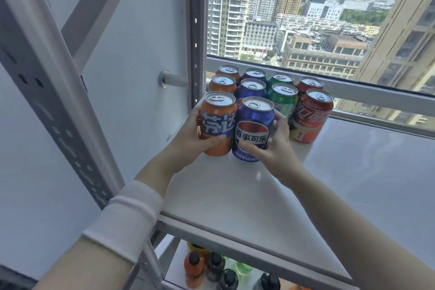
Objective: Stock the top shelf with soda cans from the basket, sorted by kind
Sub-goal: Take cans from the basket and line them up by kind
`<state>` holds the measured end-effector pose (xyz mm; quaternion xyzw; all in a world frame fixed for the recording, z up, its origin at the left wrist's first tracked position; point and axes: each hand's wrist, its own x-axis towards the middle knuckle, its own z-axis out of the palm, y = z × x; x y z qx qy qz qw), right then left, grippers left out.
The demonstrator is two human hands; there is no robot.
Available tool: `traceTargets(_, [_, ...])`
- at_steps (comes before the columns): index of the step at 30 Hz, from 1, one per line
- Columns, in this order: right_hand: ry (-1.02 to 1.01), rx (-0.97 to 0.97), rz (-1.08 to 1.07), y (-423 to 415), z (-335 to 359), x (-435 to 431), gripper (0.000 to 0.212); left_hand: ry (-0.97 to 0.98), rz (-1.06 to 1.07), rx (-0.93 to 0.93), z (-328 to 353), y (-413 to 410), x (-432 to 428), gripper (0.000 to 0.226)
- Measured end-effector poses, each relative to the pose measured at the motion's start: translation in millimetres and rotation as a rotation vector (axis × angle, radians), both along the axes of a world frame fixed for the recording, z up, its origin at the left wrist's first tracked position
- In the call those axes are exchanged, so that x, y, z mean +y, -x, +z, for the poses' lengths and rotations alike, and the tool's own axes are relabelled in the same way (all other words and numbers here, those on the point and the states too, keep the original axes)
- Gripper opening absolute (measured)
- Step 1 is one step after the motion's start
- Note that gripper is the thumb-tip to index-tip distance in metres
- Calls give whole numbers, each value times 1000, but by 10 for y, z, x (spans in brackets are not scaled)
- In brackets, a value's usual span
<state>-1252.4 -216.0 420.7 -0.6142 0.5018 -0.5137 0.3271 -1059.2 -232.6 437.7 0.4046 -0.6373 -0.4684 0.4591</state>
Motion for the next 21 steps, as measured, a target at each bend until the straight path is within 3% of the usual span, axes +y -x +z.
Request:
traceTargets(12, [90,90,-99,-62,-177,-210,96,3,35,-71,-48,-70,-157,71])
traceTargets(21, [108,102,-114,-81,-184,-289,95,37,81,-83,-30,-38,-218,72])
